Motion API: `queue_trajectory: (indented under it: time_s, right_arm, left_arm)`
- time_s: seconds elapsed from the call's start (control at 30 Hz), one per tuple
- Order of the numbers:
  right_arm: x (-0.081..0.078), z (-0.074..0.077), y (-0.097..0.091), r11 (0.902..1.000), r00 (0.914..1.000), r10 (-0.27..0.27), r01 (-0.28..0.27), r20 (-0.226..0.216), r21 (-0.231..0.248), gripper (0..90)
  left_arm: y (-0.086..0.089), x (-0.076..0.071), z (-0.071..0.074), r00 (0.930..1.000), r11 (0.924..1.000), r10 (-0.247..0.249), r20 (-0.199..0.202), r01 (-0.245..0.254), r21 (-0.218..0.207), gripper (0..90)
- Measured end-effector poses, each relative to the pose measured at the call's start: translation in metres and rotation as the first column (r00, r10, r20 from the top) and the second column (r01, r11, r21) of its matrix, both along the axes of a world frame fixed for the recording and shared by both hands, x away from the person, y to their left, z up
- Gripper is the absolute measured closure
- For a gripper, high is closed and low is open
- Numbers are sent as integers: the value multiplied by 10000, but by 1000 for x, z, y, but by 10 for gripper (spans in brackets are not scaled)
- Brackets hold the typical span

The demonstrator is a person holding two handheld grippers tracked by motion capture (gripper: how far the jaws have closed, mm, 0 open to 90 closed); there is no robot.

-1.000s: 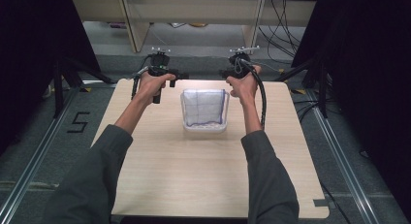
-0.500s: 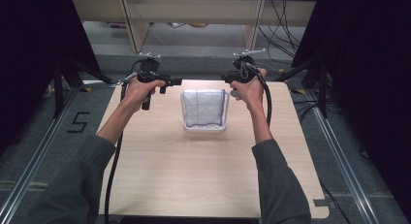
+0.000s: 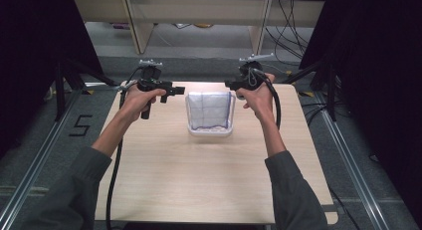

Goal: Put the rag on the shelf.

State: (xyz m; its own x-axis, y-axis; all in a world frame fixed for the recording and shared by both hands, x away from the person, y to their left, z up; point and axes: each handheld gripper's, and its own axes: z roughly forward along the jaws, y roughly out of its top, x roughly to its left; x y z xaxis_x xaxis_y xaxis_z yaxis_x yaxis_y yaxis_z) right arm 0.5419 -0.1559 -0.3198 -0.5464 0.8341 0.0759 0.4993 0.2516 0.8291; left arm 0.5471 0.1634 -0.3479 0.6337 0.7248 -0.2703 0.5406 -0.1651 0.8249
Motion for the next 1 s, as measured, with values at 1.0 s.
queue_trajectory:
  time_s: [1.0]
  right_arm:
    - [-51,1,4,9975,9978,639,-644,191,304,351]
  left_arm:
    - [5,-67,-9,9955,9960,-893,302,890,120,261]
